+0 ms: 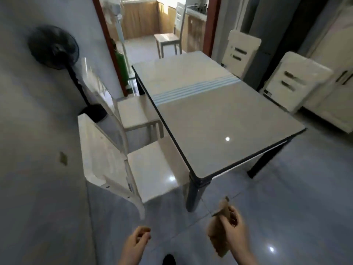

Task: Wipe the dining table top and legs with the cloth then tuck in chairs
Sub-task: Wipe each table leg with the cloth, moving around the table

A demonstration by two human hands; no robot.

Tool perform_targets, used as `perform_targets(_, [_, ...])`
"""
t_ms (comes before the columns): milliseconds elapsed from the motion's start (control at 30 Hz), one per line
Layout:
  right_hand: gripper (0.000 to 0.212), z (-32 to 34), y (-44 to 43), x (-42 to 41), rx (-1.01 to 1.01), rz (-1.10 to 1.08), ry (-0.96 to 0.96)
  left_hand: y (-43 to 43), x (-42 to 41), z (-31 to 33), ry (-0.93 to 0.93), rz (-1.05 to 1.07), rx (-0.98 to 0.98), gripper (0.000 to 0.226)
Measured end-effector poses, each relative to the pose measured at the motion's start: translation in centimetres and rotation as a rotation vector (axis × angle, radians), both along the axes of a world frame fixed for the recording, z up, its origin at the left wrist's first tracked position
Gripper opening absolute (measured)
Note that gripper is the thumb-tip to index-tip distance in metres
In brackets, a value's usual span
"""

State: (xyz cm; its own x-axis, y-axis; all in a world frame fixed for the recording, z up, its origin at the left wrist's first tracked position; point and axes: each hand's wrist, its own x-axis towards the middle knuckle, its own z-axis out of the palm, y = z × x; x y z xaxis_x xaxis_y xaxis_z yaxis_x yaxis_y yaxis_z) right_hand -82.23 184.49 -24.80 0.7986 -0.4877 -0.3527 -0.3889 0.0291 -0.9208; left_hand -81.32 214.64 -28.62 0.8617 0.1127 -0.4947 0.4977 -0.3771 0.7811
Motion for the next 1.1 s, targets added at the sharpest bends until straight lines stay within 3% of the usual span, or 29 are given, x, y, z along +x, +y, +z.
perform_targets(167, [0.026, -0.2, -1.3, 5.1, -0.03, -0.068, -0.057, 1.3, 5.8, 1.6, -0.123, -0.015, 0.044, 0.022])
perform_targets(467, [0.031, -0.7, -5.4, 18.3, -0.059, 0.002, -0.091, -1.9, 13.7, 1.1, -0.141, 0.129, -0.042, 0.018])
perform_targets(633, [0.033, -3.3, -7.3, 25.5, -0.094, 0.163, 0.004, -6.4, 14.9, 1.3, -0.063, 0.28, -0.124, 0.017])
perform_targets(833, [0.041, -6.8, -8.8, 31.5, -0.149, 0.297, 0.172, -9.7, 14.5, 1.3, 0.018, 0.36, -0.089, 0.016])
perform_targets(933, [0.031, -7.9, -9.9, 32.5, -0.248, 0.394, 0.246, -9.7, 14.0, 0.4, 0.056, 0.399, -0.089, 0.018])
perform_targets(1100, [0.025, -6.8, -11.3, 34.0, -0.591, 0.485, 0.302, -9.5, 12.8, 0.0, 0.087, 0.434, -0.068, 0.017])
